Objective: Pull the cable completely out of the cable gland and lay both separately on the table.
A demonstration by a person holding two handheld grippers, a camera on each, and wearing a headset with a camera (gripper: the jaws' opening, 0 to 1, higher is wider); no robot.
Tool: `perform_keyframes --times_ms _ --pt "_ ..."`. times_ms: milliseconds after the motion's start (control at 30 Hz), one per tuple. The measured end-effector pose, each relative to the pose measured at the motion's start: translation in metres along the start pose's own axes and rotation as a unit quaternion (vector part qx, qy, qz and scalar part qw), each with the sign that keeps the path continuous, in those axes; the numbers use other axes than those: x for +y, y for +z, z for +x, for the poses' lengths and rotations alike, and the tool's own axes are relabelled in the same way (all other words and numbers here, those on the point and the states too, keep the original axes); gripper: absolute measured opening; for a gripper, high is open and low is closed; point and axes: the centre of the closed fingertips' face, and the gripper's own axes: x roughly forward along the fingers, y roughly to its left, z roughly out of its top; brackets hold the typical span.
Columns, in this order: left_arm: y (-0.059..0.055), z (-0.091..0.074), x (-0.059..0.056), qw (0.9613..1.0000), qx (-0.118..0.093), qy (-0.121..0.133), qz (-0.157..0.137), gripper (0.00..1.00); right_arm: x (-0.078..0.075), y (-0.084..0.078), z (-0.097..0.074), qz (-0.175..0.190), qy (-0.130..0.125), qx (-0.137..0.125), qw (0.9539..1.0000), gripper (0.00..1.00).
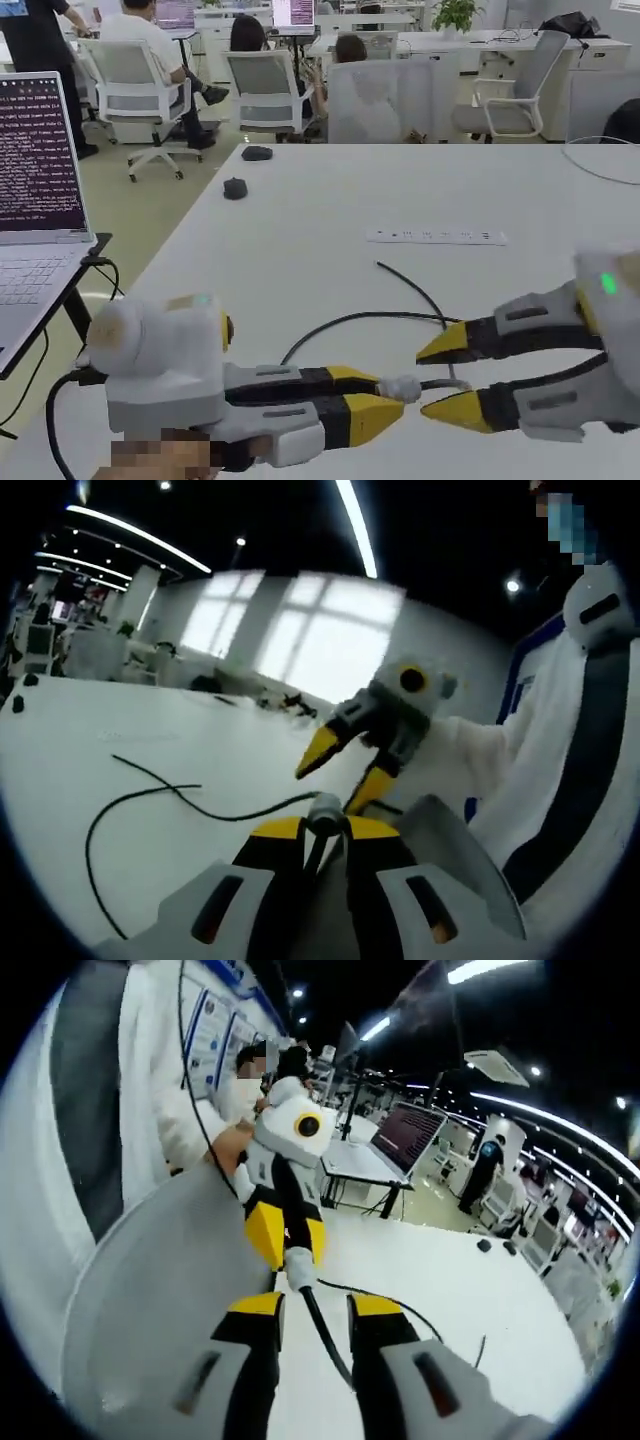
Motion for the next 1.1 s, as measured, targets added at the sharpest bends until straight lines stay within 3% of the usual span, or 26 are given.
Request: perform_keyframes --times_ms 67,100,167,267,367,467,600,800,833,867,900,933,967,1000,1033,1067,1100 --pt "0.002 0.002 -0.007 0.9995 -0.002 -0.012 0.031 0.15 0.004 0.005 -0.006 0.069 0.030 -0.031 0.9967 0.30" --pt "0.004 0.004 -0.013 0.9990 -0.005 -0.021 0.039 0.15 0.006 0.009 -0.008 0.103 0.046 -0.049 0.9924 0.30" --pt "0.005 0.006 -0.019 0.9984 -0.008 -0.031 0.046 0.15 0.010 0.011 -0.009 0.114 0.063 -0.068 0.9892 0.27" --pt "0.006 0.007 -0.026 0.9969 -0.009 -0.045 0.063 0.15 0.018 0.009 -0.005 0.135 0.081 -0.071 0.9849 0.25" --pt "0.007 0.006 -0.027 0.9968 -0.012 -0.049 0.061 0.15 0.030 0.010 0.001 0.175 0.109 -0.081 0.9751 0.24" --pt "0.010 0.005 -0.025 0.9970 -0.019 -0.047 0.059 0.15 0.035 0.007 0.006 0.178 0.120 -0.079 0.9734 0.18" --pt "0.011 0.004 -0.024 0.9969 -0.024 -0.046 0.059 0.15 0.034 0.012 0.005 0.178 0.120 -0.098 0.9717 0.15" --pt "0.009 0.006 -0.030 0.9955 -0.020 -0.056 0.075 0.15 0.041 0.012 0.000 0.197 0.140 -0.115 0.9635 0.13" --pt "0.010 0.006 -0.031 0.9951 -0.022 -0.058 0.076 0.15 0.041 0.013 -0.002 0.206 0.144 -0.121 0.9602 0.13" --pt "0.010 0.007 -0.032 0.9949 -0.021 -0.060 0.078 0.15 0.041 0.017 -0.003 0.222 0.148 -0.137 0.9540 0.14" --pt "0.010 0.007 -0.034 0.9946 -0.020 -0.063 0.080 0.15 0.038 0.022 -0.007 0.249 0.153 -0.156 0.9435 0.14" --pt "0.009 0.008 -0.035 0.9944 -0.018 -0.065 0.082 0.15 0.036 0.024 -0.009 0.266 0.154 -0.167 0.9370 0.13" --pt "0.008 0.009 -0.036 0.9941 -0.015 -0.066 0.086 0.15 0.036 0.024 -0.007 0.286 0.157 -0.161 0.9315 0.13" --pt "0.006 0.009 -0.036 0.9939 -0.011 -0.067 0.087 0.15 0.039 0.019 -0.005 0.285 0.160 -0.140 0.9345 0.13" --pt "0.003 0.010 -0.036 0.9937 -0.004 -0.067 0.090 0.15 0.040 0.016 -0.003 0.262 0.154 -0.129 0.9439 0.13" --pt "0.002 0.010 -0.036 0.9936 -0.002 -0.067 0.091 0.15 0.041 0.015 -0.002 0.247 0.151 -0.125 0.9492 0.13" --pt "0.002 0.009 -0.037 0.9932 -0.001 -0.069 0.094 0.15 0.042 0.018 -0.002 0.250 0.153 -0.128 0.9475 0.13"
